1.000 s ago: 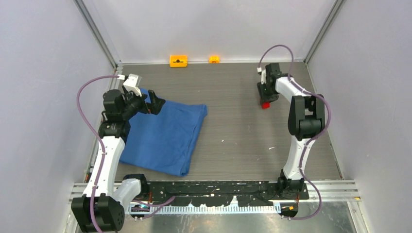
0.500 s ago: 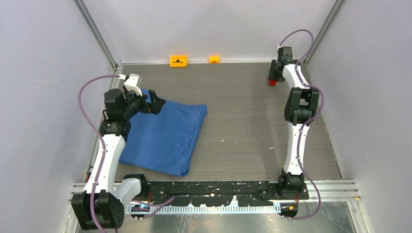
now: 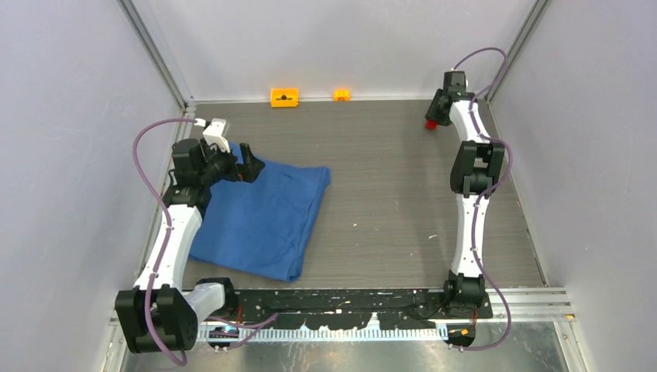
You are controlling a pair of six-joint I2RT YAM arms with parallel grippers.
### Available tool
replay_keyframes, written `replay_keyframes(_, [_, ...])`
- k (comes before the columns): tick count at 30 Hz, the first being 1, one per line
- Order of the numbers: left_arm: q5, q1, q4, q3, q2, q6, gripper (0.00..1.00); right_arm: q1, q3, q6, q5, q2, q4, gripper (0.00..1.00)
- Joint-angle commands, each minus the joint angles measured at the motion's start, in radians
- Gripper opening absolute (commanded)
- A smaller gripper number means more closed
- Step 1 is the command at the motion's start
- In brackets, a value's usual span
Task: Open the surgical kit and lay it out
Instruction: Move the distractor to the center of the board.
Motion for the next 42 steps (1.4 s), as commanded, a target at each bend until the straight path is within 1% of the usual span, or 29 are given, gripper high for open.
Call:
replay_keyframes(1, [0.005,0.007,0.009,0.047,0.008,0.011,1.00,0.019,0.031,0.068,-0.020,0.027,-0.074,0.41])
replay_keyframes(8, [0.012,0.007,0.009,0.050,0.014,0.004,1.00,0.025,0.036,0.094,-0.032,0.035,-0.086,0.58])
replay_keyframes(11, [0.007,0.007,0.009,0.052,0.019,0.007,1.00,0.025,0.046,0.101,-0.034,0.038,-0.088,0.63])
replay_keyframes(14, [0.006,0.007,0.009,0.058,0.026,0.009,1.00,0.025,0.052,0.113,-0.072,0.036,-0.092,0.64])
replay_keyframes(24, [-0.012,0.007,-0.003,0.079,0.059,0.027,1.00,0.037,0.148,0.118,-0.083,0.074,-0.096,0.66])
replay_keyframes(31, [-0.022,0.006,-0.014,0.094,0.088,0.038,1.00,0.042,0.198,0.149,-0.121,0.110,-0.056,0.67])
replay_keyframes(39, [-0.042,0.007,-0.025,0.102,0.104,0.055,1.00,0.044,0.202,0.287,-0.279,0.142,0.055,0.66])
replay_keyframes(42, [-0.050,0.007,-0.029,0.100,0.107,0.062,1.00,0.048,0.235,0.308,-0.323,0.165,0.092,0.65])
